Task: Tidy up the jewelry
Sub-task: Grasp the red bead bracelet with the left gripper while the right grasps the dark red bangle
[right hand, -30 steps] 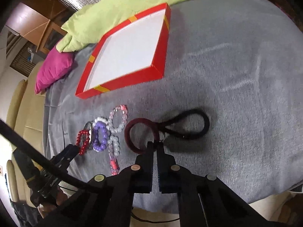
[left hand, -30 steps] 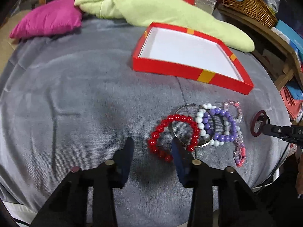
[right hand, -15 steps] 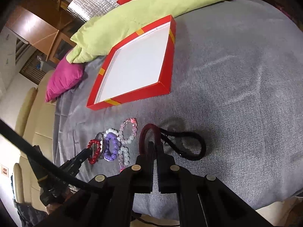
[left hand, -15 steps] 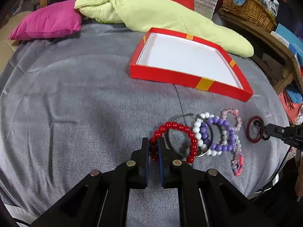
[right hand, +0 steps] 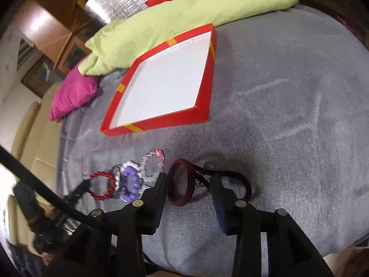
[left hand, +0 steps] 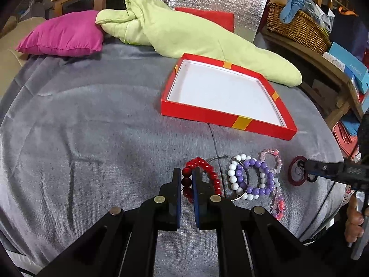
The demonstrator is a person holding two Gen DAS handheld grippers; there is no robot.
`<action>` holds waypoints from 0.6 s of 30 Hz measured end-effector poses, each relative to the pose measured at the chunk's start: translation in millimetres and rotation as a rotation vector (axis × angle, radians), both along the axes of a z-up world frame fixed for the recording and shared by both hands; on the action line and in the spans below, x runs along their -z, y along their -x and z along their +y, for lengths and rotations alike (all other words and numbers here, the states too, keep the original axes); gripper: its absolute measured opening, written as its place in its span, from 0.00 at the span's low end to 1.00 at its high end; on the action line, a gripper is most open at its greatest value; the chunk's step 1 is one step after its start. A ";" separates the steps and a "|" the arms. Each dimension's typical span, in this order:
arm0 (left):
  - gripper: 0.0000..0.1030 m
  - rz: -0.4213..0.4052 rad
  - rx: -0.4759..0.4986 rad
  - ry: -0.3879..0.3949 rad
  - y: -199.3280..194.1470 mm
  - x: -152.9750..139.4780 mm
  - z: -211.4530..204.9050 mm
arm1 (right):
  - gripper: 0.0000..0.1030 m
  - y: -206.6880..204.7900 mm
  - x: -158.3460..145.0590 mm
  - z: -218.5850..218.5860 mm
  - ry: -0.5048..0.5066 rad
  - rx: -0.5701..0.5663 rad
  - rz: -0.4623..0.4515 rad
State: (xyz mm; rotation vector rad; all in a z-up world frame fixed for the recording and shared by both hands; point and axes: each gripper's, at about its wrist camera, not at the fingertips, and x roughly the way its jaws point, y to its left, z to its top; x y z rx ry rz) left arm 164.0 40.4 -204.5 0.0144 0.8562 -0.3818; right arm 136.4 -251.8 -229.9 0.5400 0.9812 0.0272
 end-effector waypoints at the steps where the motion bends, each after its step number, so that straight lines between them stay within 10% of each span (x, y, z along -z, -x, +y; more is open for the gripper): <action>1: 0.09 -0.003 0.000 0.000 0.0 -0.6 -0.2 | 0.13 -2.5 1.2 3.8 0.029 -0.008 0.010; 18: 0.09 -0.091 -0.021 0.042 -1.7 -21.0 2.5 | 0.07 21.1 -36.7 -9.0 0.040 0.037 -0.186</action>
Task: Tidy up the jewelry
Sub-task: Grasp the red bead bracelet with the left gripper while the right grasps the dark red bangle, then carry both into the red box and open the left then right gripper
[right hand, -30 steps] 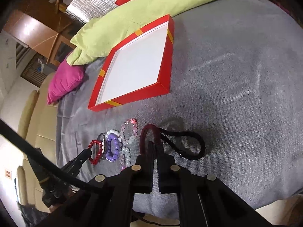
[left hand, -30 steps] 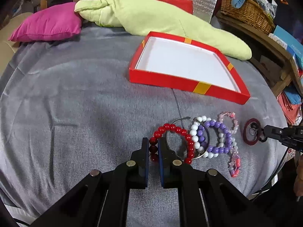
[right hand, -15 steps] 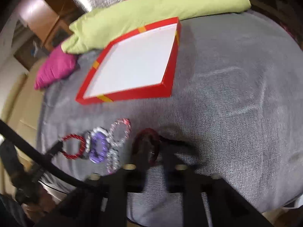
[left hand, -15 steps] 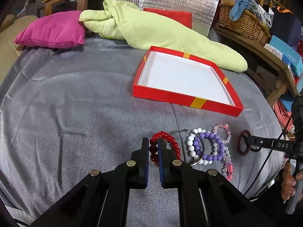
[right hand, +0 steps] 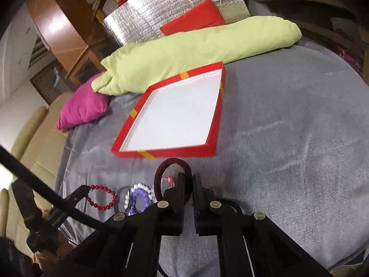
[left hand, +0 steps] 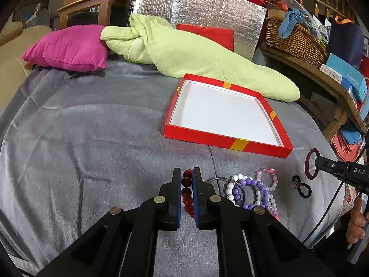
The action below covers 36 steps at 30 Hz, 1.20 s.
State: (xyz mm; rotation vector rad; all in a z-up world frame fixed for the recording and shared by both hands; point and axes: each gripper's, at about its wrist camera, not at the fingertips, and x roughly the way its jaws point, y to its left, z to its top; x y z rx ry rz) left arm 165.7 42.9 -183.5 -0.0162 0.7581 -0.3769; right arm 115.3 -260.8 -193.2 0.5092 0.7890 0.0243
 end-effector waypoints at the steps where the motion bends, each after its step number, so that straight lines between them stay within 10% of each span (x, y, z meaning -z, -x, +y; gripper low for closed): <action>1: 0.09 -0.002 0.005 0.007 -0.7 -1.6 0.9 | 0.07 0.6 -0.3 -1.7 -0.010 0.004 -0.002; 13: 0.09 -0.173 0.057 0.021 -52.8 -59.0 -29.2 | 0.07 -46.6 -8.7 7.1 0.044 0.002 0.010; 32: 0.10 -0.062 0.089 -0.113 -122.7 2.6 -79.6 | 0.08 -127.1 15.5 34.9 0.258 -0.018 0.072; 36: 0.23 -0.070 0.081 -0.155 -121.3 4.6 -78.3 | 0.08 -127.6 13.9 43.7 0.329 -0.025 0.052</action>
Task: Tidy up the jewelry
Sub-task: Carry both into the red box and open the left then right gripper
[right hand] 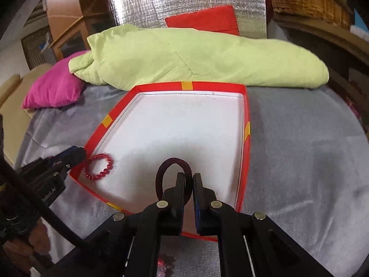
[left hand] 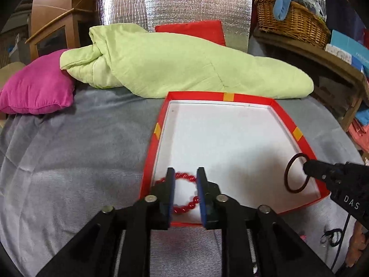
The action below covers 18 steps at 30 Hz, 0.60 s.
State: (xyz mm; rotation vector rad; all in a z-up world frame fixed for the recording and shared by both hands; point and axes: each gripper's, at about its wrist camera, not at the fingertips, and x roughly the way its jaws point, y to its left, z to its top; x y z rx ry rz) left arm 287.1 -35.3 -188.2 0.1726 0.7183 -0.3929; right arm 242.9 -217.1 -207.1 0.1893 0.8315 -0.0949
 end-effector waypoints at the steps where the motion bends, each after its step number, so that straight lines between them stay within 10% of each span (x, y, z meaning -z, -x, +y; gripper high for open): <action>1: 0.27 -0.002 0.000 -0.006 0.5 0.1 0.4 | 0.08 -0.6 -0.1 1.6 0.013 -0.003 0.002; 8: 0.45 -0.043 -0.007 -0.029 9.9 -5.8 4.6 | 0.16 3.7 -7.9 7.7 0.094 0.014 -0.014; 18: 0.46 -0.064 -0.025 -0.041 12.4 -10.3 18.8 | 0.22 6.4 -13.5 21.5 0.154 0.004 -0.029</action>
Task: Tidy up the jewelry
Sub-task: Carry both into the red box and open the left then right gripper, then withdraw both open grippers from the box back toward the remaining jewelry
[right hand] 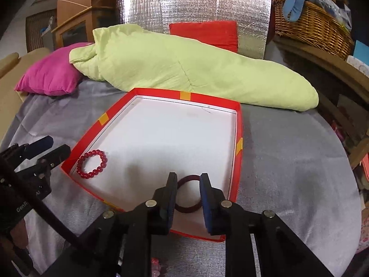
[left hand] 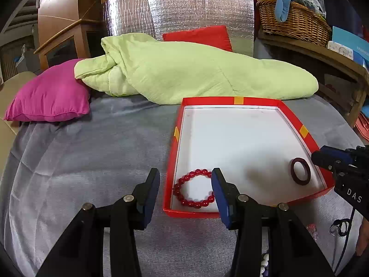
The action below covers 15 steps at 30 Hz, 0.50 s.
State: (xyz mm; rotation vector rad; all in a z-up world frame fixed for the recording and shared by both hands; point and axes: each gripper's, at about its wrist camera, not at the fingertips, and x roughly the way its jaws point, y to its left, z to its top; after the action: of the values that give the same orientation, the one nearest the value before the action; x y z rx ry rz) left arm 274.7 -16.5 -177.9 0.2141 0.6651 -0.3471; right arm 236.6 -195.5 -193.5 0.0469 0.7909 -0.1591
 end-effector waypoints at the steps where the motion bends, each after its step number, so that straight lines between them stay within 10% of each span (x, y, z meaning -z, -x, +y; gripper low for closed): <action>1: 0.46 -0.001 -0.001 0.000 -0.1 -0.1 0.6 | 0.22 0.0 -0.5 1.9 0.005 -0.002 -0.001; 15: 0.52 -0.021 -0.041 -0.010 -0.6 -4.3 13.9 | 0.22 2.4 -7.5 16.6 0.026 -0.017 -0.010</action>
State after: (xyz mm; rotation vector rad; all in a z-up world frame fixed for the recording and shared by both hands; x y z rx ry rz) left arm 275.3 -2.6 -173.6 0.2135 0.6503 -0.3023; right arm 234.2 -179.0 -186.0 0.0167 0.7790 -0.1530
